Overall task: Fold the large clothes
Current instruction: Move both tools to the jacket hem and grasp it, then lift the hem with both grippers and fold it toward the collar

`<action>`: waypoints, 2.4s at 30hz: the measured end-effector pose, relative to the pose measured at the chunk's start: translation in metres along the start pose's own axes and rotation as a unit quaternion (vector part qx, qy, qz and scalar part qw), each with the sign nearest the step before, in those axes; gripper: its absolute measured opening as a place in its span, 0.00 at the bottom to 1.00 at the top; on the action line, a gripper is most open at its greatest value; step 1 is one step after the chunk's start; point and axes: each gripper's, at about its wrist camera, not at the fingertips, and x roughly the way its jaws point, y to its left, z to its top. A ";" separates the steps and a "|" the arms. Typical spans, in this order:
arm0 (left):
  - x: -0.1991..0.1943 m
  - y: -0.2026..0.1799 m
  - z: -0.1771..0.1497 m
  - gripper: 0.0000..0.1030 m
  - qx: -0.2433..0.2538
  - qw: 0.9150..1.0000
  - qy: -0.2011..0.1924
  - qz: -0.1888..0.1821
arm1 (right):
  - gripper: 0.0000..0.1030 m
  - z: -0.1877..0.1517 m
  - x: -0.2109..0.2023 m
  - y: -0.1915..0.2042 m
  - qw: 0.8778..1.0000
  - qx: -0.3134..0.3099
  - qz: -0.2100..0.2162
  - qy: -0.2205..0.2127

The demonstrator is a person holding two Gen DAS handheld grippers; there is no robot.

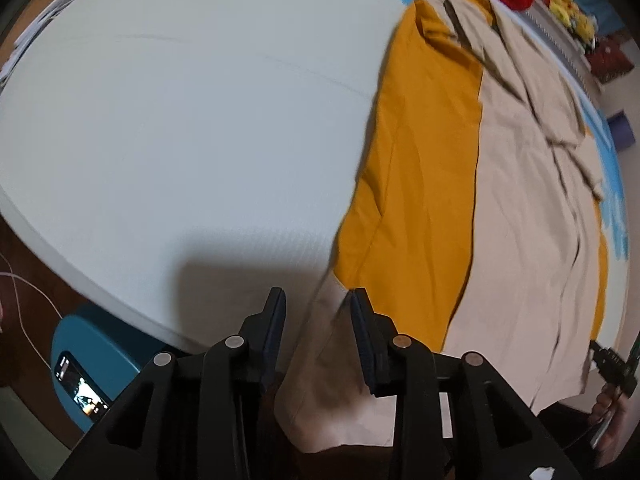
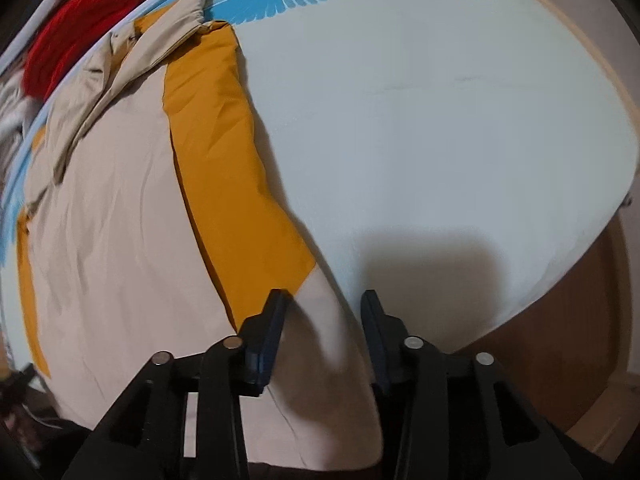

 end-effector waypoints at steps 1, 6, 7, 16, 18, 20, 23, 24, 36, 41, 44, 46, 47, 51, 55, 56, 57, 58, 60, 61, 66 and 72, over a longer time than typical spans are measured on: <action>0.003 -0.002 -0.002 0.29 0.003 1.000 0.005 0.002 | 0.41 -0.007 0.005 0.006 1.000 -0.005 -0.001 0.004; 0.008 -0.015 -0.007 0.28 0.021 1.000 -0.005 0.023 | 0.35 -0.014 0.011 0.024 0.997 -0.063 -0.034 -0.004; 0.009 -0.018 -0.009 0.25 0.026 0.999 -0.006 0.024 | 0.30 -0.016 0.009 0.027 0.997 -0.073 -0.036 -0.006; 0.007 -0.034 -0.037 0.27 0.063 0.995 -0.043 0.057 | 0.14 -0.024 0.004 0.042 0.994 -0.099 -0.040 -0.018; 0.009 -0.039 -0.040 0.27 0.075 0.994 -0.046 0.067 | 0.17 -0.026 0.005 0.043 0.994 -0.098 -0.041 -0.018; 0.009 -0.042 -0.041 0.22 0.084 0.993 -0.045 0.072 | 0.17 -0.030 0.004 0.043 0.993 -0.107 -0.046 -0.020; 0.009 -0.045 -0.042 0.08 0.091 0.992 -0.043 0.071 | 0.15 -0.031 0.004 0.050 0.991 -0.118 -0.053 -0.023; 0.008 -0.046 -0.043 0.05 0.094 0.992 -0.044 0.071 | 0.11 -0.030 0.004 0.054 0.991 -0.120 -0.052 -0.024; -0.067 -0.075 -0.057 0.01 0.143 0.980 -0.125 0.053 | 0.03 -0.023 -0.059 0.079 0.987 -0.117 0.012 -0.111; -0.121 -0.080 -0.082 0.01 0.157 0.972 -0.174 0.024 | 0.03 -0.021 -0.091 0.091 0.979 -0.117 0.066 -0.151; -0.150 -0.076 -0.097 0.01 0.157 0.968 -0.194 0.006 | 0.03 -0.031 -0.117 0.092 0.974 -0.121 0.085 -0.174; -0.162 -0.073 -0.102 0.01 0.154 0.968 -0.199 0.001 | 0.03 -0.045 -0.135 0.091 0.969 -0.130 0.094 -0.190; -0.170 -0.069 -0.113 0.01 0.150 0.968 -0.201 -0.007 | 0.03 -0.053 -0.143 0.087 0.966 -0.132 0.099 -0.197; -0.186 -0.060 -0.139 0.01 0.136 0.968 -0.209 -0.012 | 0.03 -0.096 -0.179 0.071 0.959 -0.125 0.124 -0.223; -0.193 -0.061 -0.138 0.01 0.133 0.967 -0.218 -0.002 | 0.03 -0.122 -0.196 0.059 0.953 -0.113 0.135 -0.248; -0.192 -0.064 -0.130 0.01 0.137 0.966 -0.221 0.001 | 0.03 -0.121 -0.197 0.056 0.951 -0.108 0.137 -0.255; -0.189 -0.068 -0.120 0.01 0.138 0.965 -0.222 0.004 | 0.03 -0.116 -0.196 0.055 0.950 -0.103 0.138 -0.261; -0.185 -0.071 -0.105 0.01 0.137 0.965 -0.223 0.005 | 0.03 -0.111 -0.196 0.054 0.949 -0.098 0.139 -0.265; -0.178 -0.078 -0.077 0.01 0.135 0.965 -0.224 0.004 | 0.03 -0.087 -0.195 0.055 0.949 -0.088 0.139 -0.270; -0.175 -0.080 -0.061 0.01 0.129 0.966 -0.224 0.002 | 0.03 -0.071 -0.193 0.057 0.948 -0.087 0.139 -0.273; -0.163 -0.102 0.020 0.01 0.107 0.967 -0.230 -0.015 | 0.03 0.016 -0.167 0.085 0.950 -0.106 0.111 -0.271; -0.095 -0.114 0.107 0.01 0.075 0.979 -0.189 -0.010 | 0.03 0.115 -0.103 0.117 0.959 -0.112 0.071 -0.250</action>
